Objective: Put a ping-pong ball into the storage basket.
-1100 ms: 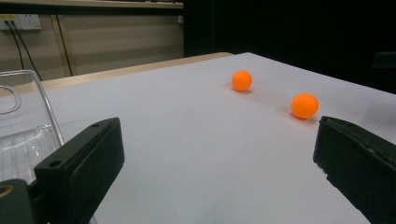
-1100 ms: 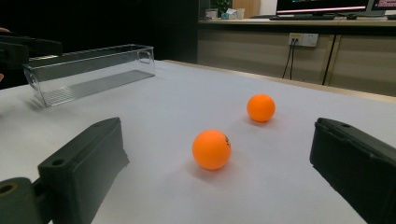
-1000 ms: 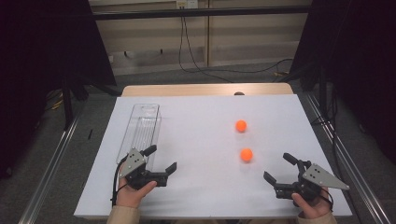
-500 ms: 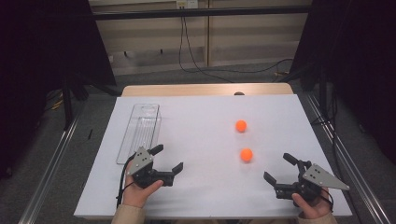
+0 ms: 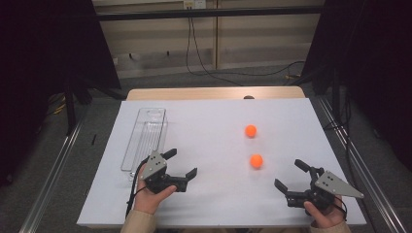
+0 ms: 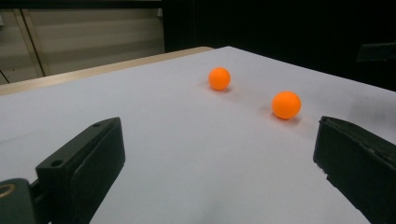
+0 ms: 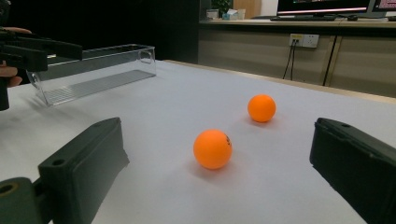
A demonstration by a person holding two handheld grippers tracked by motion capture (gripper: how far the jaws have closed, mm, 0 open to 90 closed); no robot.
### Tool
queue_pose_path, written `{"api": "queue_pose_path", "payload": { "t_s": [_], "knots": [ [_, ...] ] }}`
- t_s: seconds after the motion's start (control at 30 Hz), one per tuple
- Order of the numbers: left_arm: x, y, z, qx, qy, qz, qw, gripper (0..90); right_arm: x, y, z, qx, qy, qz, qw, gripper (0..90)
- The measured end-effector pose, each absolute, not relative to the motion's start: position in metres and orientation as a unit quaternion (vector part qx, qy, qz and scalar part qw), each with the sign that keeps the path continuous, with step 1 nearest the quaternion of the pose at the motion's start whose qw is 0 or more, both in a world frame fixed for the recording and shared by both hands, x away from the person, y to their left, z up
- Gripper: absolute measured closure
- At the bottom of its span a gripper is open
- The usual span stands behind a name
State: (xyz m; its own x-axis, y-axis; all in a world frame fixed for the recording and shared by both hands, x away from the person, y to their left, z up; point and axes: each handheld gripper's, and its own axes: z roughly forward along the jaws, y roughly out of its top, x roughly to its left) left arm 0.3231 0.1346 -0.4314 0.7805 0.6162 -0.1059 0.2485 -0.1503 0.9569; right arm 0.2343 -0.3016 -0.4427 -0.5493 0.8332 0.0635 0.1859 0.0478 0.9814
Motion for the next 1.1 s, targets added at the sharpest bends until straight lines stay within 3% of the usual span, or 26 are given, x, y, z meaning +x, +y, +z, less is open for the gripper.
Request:
{"api": "queue_pose_path", "payload": {
  "t_s": [1.1],
  "knots": [
    [0.332, 0.103, -0.433, 0.76, 0.268, 0.14, 0.575, 2.4, 0.234, -0.301, -0.443, 0.379, 0.667, 0.575, 0.283, 2.7]
  ]
}}
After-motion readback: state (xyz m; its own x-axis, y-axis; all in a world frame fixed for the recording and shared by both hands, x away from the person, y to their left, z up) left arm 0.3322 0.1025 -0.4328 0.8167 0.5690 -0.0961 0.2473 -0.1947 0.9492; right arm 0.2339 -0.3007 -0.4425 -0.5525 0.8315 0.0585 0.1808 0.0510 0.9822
